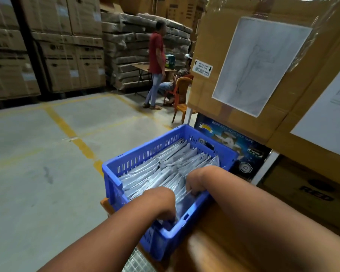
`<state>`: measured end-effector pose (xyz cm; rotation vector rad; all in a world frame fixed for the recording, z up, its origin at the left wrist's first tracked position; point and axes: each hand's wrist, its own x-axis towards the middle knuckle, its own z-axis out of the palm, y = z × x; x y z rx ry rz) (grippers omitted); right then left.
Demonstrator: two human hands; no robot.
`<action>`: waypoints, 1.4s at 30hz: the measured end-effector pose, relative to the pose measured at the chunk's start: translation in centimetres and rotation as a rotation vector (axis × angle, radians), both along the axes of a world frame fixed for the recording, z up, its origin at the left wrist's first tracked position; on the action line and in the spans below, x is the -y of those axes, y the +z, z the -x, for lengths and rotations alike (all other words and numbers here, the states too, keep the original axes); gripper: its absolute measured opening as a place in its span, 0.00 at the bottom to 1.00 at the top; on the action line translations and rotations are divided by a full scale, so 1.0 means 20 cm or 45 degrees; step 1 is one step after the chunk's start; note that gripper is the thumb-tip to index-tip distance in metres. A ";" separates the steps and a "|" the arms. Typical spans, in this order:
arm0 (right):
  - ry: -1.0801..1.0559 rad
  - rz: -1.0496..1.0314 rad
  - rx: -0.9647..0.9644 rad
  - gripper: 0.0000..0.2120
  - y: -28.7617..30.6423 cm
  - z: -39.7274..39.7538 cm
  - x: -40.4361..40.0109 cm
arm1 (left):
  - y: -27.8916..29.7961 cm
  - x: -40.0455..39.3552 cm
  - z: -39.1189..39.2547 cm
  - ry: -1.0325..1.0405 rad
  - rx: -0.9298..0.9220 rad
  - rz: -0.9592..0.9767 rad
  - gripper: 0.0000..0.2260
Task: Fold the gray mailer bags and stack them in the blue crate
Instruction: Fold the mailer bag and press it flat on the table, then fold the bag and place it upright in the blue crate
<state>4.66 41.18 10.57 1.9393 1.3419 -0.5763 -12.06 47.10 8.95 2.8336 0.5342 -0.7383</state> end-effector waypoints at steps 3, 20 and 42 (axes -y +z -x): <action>0.006 0.010 0.040 0.08 -0.02 -0.01 -0.03 | -0.01 0.00 -0.02 -0.092 -0.111 -0.044 0.17; 0.057 0.029 0.010 0.06 -0.23 -0.05 -0.07 | -0.16 -0.11 -0.11 -0.037 -0.479 -0.117 0.08; -0.810 -0.993 -0.160 0.18 0.07 0.02 1.71 | 0.23 1.23 -0.59 -0.729 0.483 0.064 0.14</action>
